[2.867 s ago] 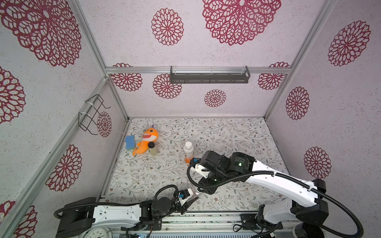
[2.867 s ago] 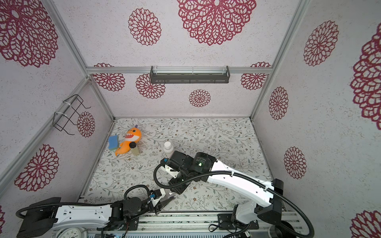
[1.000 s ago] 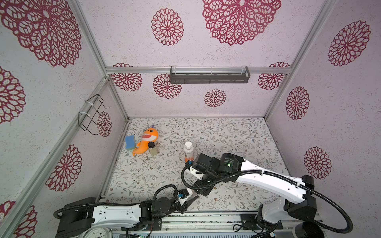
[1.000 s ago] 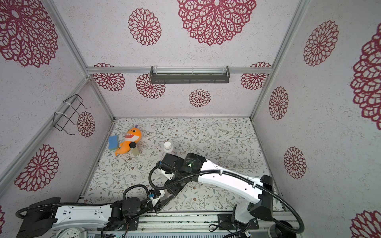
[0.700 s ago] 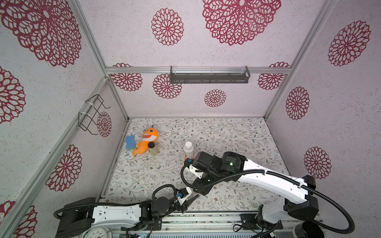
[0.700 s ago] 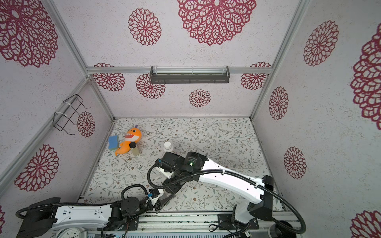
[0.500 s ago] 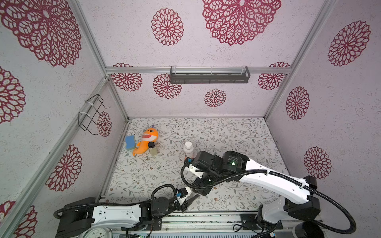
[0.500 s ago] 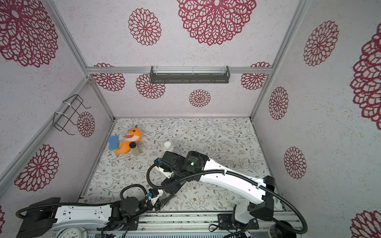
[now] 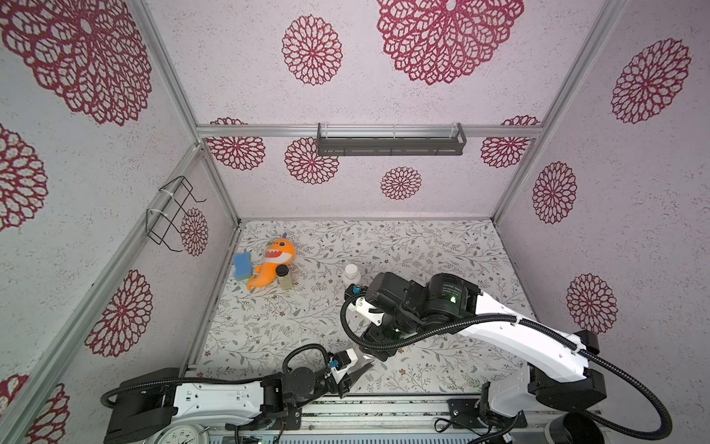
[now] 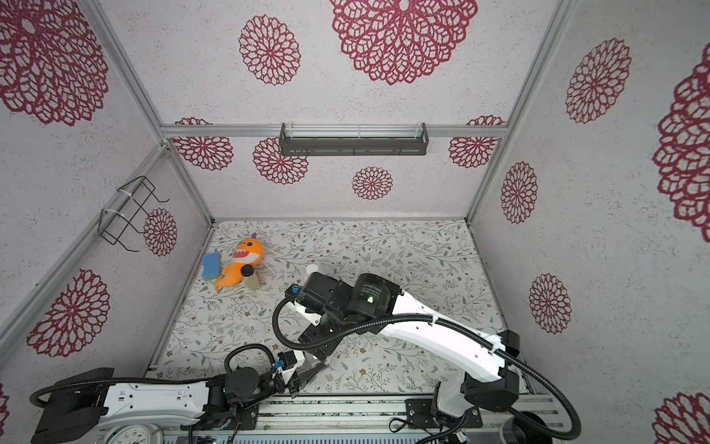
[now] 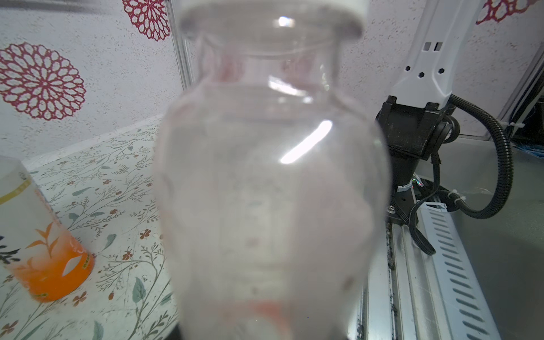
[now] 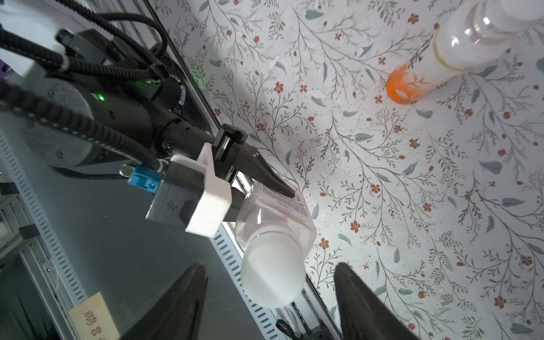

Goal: Screw on the bottle caps
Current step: Close the bottle cap on the plastic bottle.

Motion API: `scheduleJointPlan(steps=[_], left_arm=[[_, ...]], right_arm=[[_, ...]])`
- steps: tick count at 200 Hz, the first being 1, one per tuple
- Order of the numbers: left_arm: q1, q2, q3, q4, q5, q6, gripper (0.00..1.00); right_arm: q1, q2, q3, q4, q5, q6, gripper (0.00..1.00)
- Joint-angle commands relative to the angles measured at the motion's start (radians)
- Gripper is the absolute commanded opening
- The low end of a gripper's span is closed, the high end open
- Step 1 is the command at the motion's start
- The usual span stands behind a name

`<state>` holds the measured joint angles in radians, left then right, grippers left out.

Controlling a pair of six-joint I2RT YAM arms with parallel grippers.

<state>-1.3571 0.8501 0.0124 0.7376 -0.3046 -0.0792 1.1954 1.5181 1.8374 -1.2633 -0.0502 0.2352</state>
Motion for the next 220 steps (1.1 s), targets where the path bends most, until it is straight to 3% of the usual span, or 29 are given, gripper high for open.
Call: scheduleJointPlan(steps=[1, 93, 220], left_arm=[[0.005, -0.018, 0.003, 0.059, 0.004, -0.001, 0.38], [0.003, -0.118, -0.006, -0.005, 0.007, -0.017, 0.38], [0.003, -0.127, -0.022, 0.0, -0.007, -0.013, 0.38]], right_arm=[[-0.009, -0.04, 0.035, -0.054, 0.044, -0.029, 0.72], [-0.02, -0.046, 0.005, -0.056, 0.059, -0.022, 0.71], [-0.021, -0.013, 0.001, -0.063, 0.082, -0.017, 0.68]])
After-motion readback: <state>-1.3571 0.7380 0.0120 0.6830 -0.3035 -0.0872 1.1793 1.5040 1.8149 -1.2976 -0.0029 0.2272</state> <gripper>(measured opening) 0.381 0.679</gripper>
